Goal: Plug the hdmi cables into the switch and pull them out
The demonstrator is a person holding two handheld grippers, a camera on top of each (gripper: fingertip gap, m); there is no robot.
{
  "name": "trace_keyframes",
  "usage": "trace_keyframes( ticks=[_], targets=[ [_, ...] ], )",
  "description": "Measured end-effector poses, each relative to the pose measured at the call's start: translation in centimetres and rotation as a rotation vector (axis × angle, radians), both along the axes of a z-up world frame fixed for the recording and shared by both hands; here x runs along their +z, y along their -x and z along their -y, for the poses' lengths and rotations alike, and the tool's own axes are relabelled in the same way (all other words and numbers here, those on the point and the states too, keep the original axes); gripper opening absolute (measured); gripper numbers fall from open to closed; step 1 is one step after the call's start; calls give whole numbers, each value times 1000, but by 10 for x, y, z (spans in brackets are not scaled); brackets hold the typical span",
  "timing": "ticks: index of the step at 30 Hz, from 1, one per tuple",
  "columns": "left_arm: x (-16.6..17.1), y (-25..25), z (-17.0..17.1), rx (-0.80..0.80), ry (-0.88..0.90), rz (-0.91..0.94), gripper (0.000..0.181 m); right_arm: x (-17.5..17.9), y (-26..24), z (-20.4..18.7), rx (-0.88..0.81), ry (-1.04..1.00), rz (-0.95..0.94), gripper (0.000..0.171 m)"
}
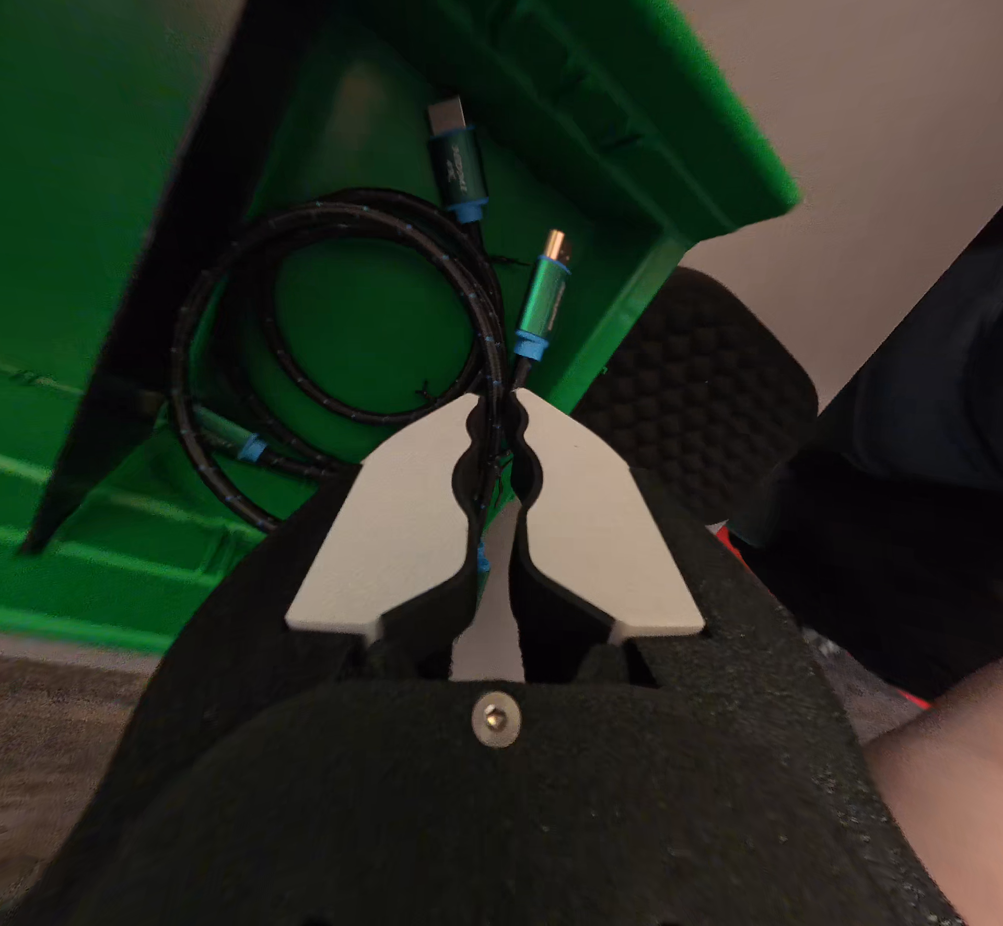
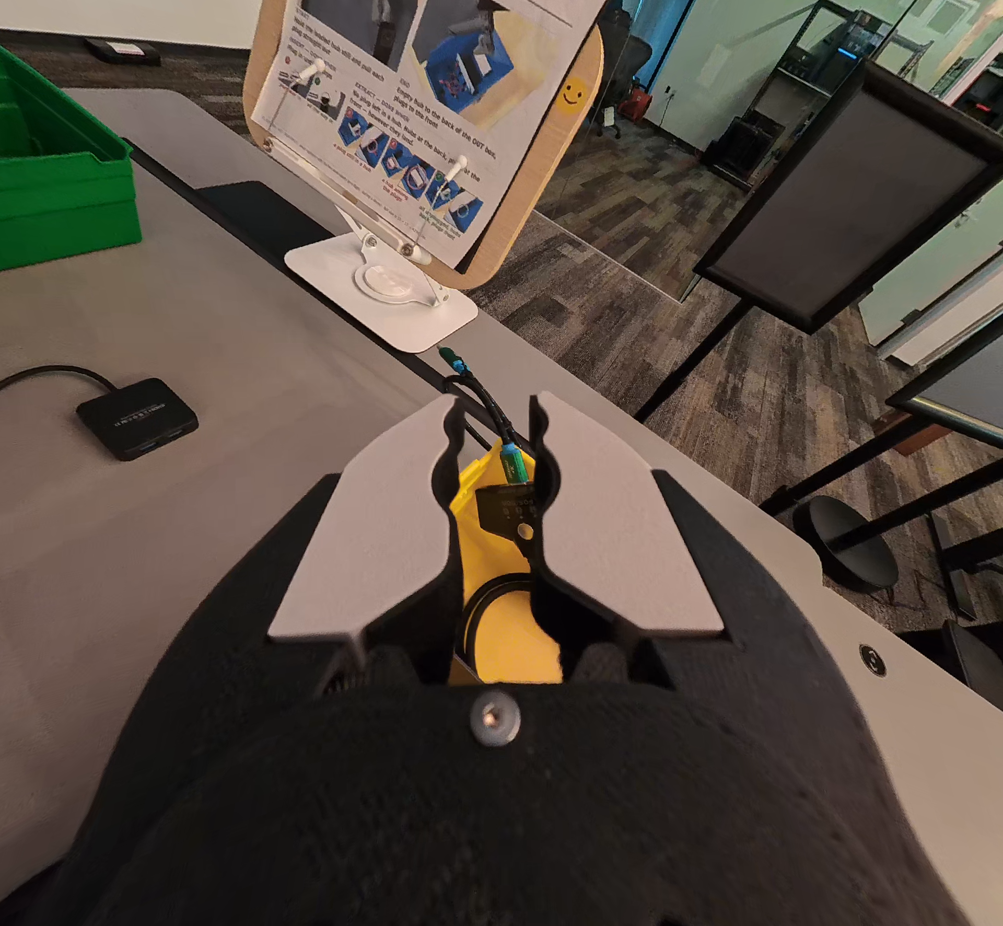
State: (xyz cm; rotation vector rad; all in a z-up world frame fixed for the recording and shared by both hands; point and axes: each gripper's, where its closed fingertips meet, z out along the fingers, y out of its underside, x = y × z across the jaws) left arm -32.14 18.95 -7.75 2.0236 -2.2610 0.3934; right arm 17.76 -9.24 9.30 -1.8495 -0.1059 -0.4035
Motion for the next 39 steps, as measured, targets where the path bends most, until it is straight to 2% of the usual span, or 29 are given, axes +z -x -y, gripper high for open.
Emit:
trace_keyframes(
  ticks=[5, 10, 14, 17, 20, 23, 28, 30, 33, 39],
  targets=[
    [63, -4, -4, 31, -88, 190, 6, 7, 10, -4, 29, -22, 19, 23],
    [130, -21, 19, -31, -168, 359, 6, 18, 29, -12, 103, -67, 39, 23],
    [169, -51, 66, -169, -214, 440, 6, 31, 48, -14, 179, -124, 77, 23],
    [176, -82, 115, -314, -231, 479, 7, 41, 49, 0, 192, -170, 63, 23],
    [166, -112, 157, -459, -223, 493, 7, 50, 54, 19, 257, -240, 28, 24],
    [150, -137, 190, -567, -141, 469, 6, 46, 75, 33, 411, -240, 29, 38],
    [120, -187, 216, -657, -57, 436, 6, 43, 92, 41, 495, -250, 134, 44],
    [96, -207, 226, -670, -19, 407, 6, 44, 85, 43, 461, -254, 126, 44],
    [44, -233, 236, -704, -33, 338, 6, 39, 72, 45, 417, -243, 99, 43],
    [-42, -261, 252, -756, -25, 231, 6, 33, 54, 48, 366, -242, 69, 43]
  ],
)
